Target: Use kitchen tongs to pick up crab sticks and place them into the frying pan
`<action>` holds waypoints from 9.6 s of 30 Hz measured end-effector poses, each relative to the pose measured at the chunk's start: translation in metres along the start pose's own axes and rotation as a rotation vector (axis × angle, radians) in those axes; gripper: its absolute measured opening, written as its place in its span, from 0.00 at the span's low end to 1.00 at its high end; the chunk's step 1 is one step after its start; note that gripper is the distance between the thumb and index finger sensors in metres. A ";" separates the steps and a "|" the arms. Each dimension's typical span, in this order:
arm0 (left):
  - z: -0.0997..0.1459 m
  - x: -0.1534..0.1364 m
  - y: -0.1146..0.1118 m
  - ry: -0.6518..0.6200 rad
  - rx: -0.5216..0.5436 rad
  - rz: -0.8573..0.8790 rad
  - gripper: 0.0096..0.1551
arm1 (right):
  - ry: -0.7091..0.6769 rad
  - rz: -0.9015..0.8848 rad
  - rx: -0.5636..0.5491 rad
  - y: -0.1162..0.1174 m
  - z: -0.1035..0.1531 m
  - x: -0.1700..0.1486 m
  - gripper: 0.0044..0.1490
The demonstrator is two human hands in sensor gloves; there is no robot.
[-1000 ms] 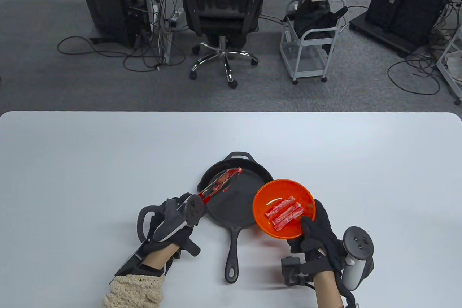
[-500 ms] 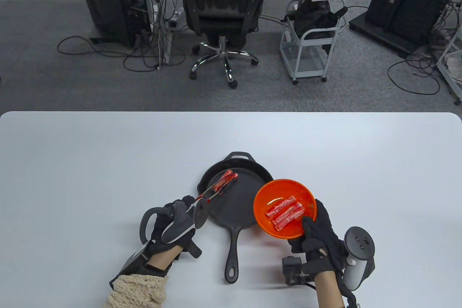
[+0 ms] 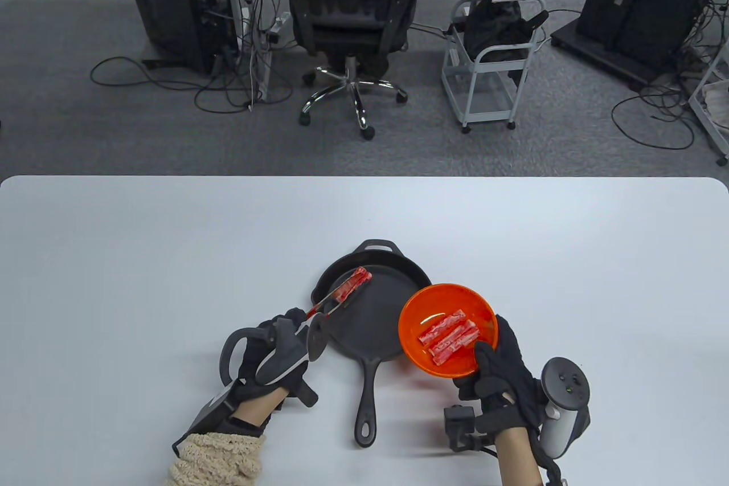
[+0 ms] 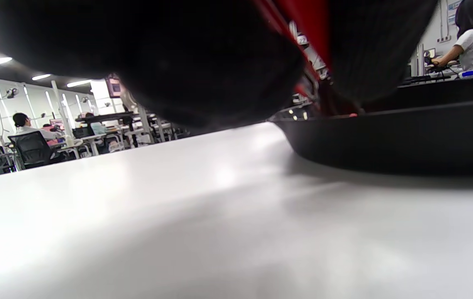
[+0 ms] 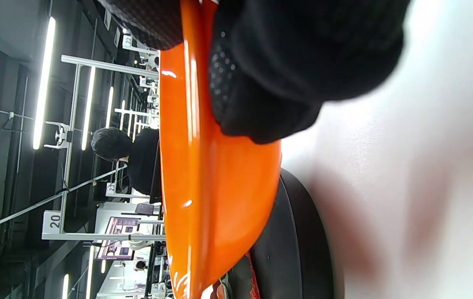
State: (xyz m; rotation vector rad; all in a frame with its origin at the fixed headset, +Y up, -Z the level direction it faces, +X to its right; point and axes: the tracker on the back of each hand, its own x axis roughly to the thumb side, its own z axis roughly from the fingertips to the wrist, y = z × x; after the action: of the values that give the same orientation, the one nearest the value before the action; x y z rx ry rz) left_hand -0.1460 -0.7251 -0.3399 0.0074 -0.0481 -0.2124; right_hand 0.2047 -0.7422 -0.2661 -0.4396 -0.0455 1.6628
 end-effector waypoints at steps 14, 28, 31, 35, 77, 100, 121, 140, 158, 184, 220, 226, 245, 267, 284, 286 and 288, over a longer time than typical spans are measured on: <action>0.003 -0.002 0.009 -0.008 0.029 0.014 0.46 | 0.002 -0.003 -0.005 0.000 0.000 0.000 0.41; 0.042 0.006 0.076 -0.179 0.169 0.232 0.47 | 0.001 0.001 -0.005 0.001 0.000 0.000 0.41; 0.048 0.013 0.081 -0.245 0.153 0.252 0.47 | 0.001 0.001 -0.005 0.001 0.000 0.000 0.41; 0.052 0.024 0.079 -0.295 0.139 0.246 0.47 | 0.000 0.012 -0.003 0.001 0.001 -0.001 0.41; 0.055 0.031 0.077 -0.316 0.149 0.220 0.44 | -0.019 0.060 -0.007 0.004 0.002 -0.001 0.41; 0.005 -0.012 0.033 -0.091 -0.008 0.237 0.44 | -0.012 0.069 -0.005 0.004 0.001 -0.001 0.41; -0.003 -0.010 0.010 -0.045 -0.090 0.161 0.44 | -0.012 0.064 -0.005 0.004 0.001 -0.001 0.41; 0.001 -0.002 0.010 -0.047 -0.073 0.096 0.45 | -0.005 0.057 -0.006 0.004 0.002 -0.001 0.41; 0.033 0.002 0.070 -0.159 0.116 0.217 0.46 | -0.006 0.059 -0.004 0.004 0.001 -0.001 0.41; 0.075 0.058 0.077 -0.431 0.057 0.186 0.46 | -0.019 0.074 0.002 0.006 0.002 0.000 0.41; 0.066 0.032 0.093 -0.357 0.112 0.268 0.43 | -0.011 0.054 0.004 0.005 0.003 0.001 0.41; 0.060 0.011 0.100 -0.296 0.137 0.311 0.43 | -0.009 0.054 0.006 0.005 0.003 0.000 0.41; 0.008 -0.017 0.044 -0.120 -0.024 0.286 0.43 | -0.002 0.054 0.002 0.005 0.003 0.000 0.41; 0.004 0.007 0.013 -0.117 -0.078 0.097 0.44 | -0.005 0.043 0.009 0.004 0.003 0.000 0.41; 0.006 0.008 0.013 -0.118 -0.096 0.102 0.46 | -0.002 0.051 0.012 0.005 0.003 0.000 0.41; 0.007 0.008 0.016 -0.121 -0.087 0.103 0.46 | -0.002 0.053 0.014 0.005 0.003 0.000 0.41; 0.008 0.007 0.021 -0.125 -0.068 0.120 0.46 | -0.002 0.053 0.011 0.005 0.003 -0.001 0.41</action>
State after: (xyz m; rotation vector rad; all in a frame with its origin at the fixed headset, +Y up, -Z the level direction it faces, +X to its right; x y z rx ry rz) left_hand -0.1350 -0.7062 -0.3312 -0.0764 -0.1651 -0.0937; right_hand 0.1994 -0.7429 -0.2648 -0.4336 -0.0261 1.7149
